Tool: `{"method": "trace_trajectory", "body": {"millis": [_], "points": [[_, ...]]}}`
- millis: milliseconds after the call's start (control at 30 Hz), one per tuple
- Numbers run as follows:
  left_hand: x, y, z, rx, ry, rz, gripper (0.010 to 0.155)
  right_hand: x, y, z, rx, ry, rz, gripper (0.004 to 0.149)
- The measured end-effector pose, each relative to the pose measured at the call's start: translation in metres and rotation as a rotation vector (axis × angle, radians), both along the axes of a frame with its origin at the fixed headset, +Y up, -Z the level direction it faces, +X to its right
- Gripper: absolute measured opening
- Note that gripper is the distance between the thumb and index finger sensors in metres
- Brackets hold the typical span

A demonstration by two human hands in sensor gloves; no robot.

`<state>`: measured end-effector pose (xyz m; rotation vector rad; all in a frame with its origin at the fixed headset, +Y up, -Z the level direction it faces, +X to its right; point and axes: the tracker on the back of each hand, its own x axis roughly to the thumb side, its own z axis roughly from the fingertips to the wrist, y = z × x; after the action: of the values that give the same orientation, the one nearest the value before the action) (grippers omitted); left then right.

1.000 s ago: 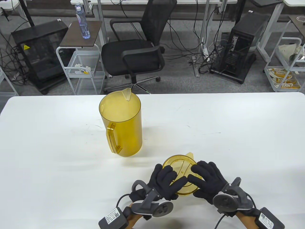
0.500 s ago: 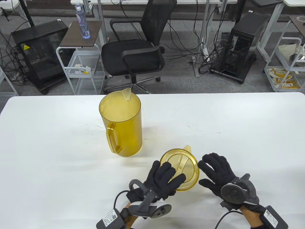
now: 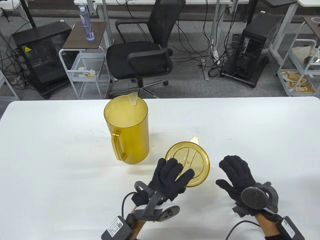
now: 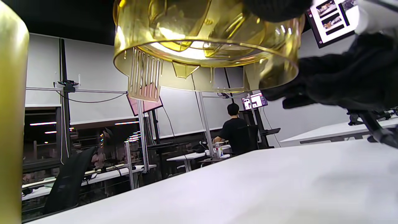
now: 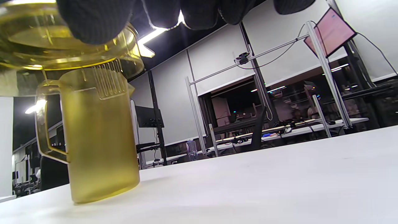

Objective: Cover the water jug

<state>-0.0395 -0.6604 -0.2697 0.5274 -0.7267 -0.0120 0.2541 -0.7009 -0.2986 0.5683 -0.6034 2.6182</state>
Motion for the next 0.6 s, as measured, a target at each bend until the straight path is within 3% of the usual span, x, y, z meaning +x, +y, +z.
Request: {"method": "trace_trajectory", "body": {"millis": [367,600], "points": [[-0.013,0.076,-0.007,-0.008,0.105,0.134,0.072,0.027,-0.012,-0.018,-0.085,-0.113,-0.093,0.072],[-0.025,0.117,-0.004,-0.004,0.2,0.145,0.07,0.03,-0.014,-0.021,-0.114,-0.113,-0.103,0.073]]}}
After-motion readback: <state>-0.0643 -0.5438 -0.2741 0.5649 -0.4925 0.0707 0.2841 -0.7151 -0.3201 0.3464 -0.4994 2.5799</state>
